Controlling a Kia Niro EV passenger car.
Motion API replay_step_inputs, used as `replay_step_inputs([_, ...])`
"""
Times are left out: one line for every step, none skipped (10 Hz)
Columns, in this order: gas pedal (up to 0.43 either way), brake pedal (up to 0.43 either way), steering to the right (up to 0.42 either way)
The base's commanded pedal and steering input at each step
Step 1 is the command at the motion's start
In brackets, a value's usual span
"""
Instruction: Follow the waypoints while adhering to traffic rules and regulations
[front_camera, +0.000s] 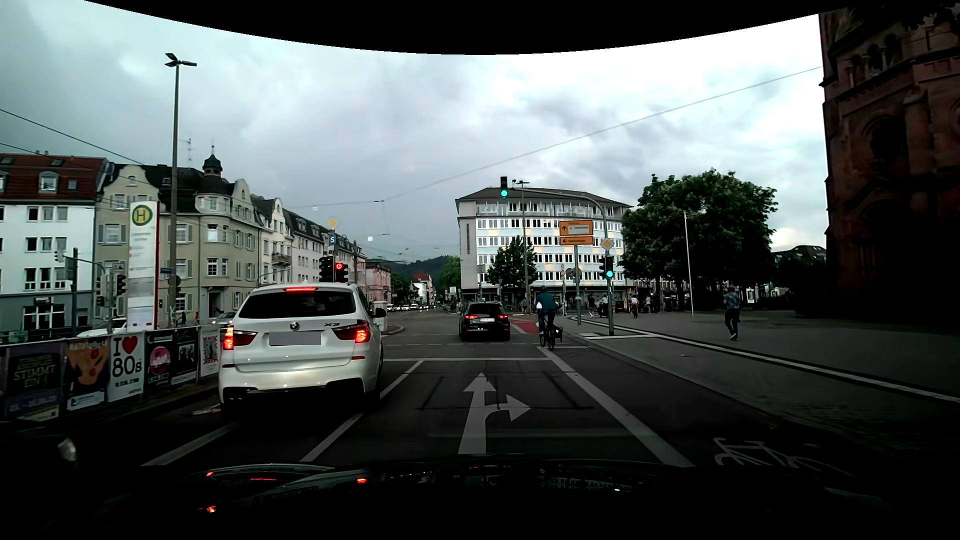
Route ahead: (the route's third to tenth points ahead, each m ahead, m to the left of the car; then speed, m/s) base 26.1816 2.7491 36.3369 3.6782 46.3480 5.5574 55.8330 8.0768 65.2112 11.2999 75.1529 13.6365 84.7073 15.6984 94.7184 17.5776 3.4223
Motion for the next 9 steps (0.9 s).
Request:
replay_step_inputs([0.209, 0.000, 0.017])
replay_step_inputs([0.209, 0.000, 0.016])
replay_step_inputs([0.209, 0.000, 0.015])
replay_step_inputs([0.209, 0.000, 0.013])
replay_step_inputs([0.209, 0.000, 0.011])
replay_step_inputs([0.209, 0.000, 0.008])
replay_step_inputs([0.209, 0.000, 0.006])
replay_step_inputs([0.209, 0.000, 0.004])
replay_step_inputs([0.177, 0.000, 0.003])
